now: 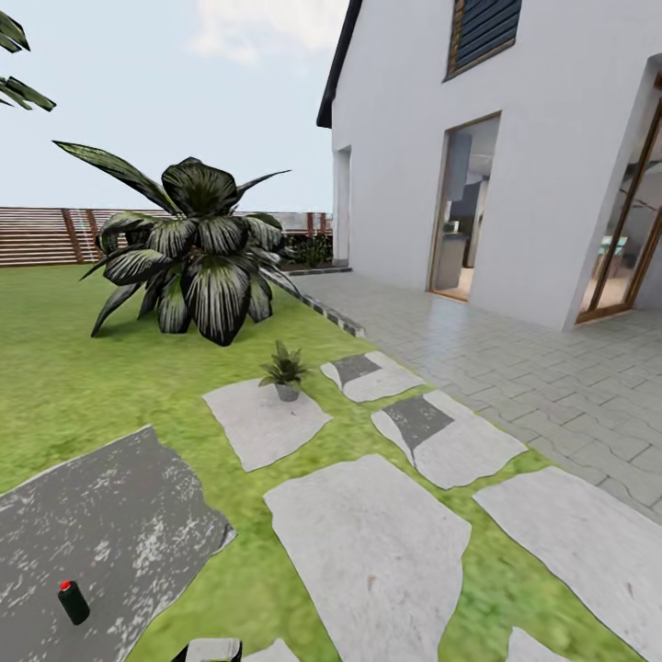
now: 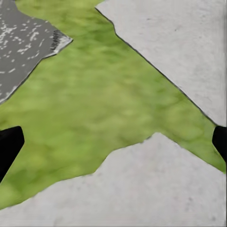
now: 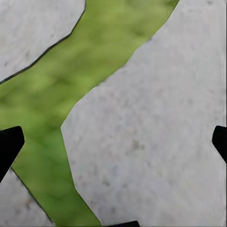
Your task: Pick up the pesticide atomizer in the garden and spray insectifuge to fully cover both potted plants in the garden.
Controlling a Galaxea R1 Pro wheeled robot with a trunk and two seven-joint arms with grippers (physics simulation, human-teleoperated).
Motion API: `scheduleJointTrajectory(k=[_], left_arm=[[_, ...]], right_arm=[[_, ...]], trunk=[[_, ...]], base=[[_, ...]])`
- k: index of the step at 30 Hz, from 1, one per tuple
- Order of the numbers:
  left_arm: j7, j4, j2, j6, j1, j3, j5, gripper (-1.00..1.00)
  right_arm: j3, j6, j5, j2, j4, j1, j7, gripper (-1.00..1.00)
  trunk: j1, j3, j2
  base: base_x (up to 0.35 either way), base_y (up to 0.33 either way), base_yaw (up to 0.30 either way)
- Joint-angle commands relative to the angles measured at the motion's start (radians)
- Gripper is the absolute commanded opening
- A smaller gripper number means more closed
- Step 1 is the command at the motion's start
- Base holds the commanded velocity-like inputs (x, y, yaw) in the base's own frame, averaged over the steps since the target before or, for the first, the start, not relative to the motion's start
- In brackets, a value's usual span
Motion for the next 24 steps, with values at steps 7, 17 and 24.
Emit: scheduleJointTrajectory(k=[7, 17, 24], left_arm=[[0.000, 0.000, 0.000, -0.003, 0.000, 0.000, -0.001, 1.00], [0.000, 0.000, 0.000, -0.003, 0.000, 0.000, -0.001, 1.00], [0.000, 0.000, 0.000, -0.003, 0.000, 0.000, -0.001, 1.00]], right_arm=[[-0.001, -0.004, 0.000, 0.000, 0.002, -0.001, 0.000, 1.00], [0.000, 0.003, 0.000, -0.001, 0.002, -0.001, 0.000, 1.00], [-0.002, 0.006, 0.000, -0.001, 0.001, -0.001, 0.000, 1.00]], trunk=[[0.000, -0.001, 0.000], [0.000, -0.001, 0.000], [0.000, -0.001, 0.000]], base=[[0.255, -0.235, 0.000], [0.256, -0.235, 0.000], [0.256, -0.235, 0.000]])
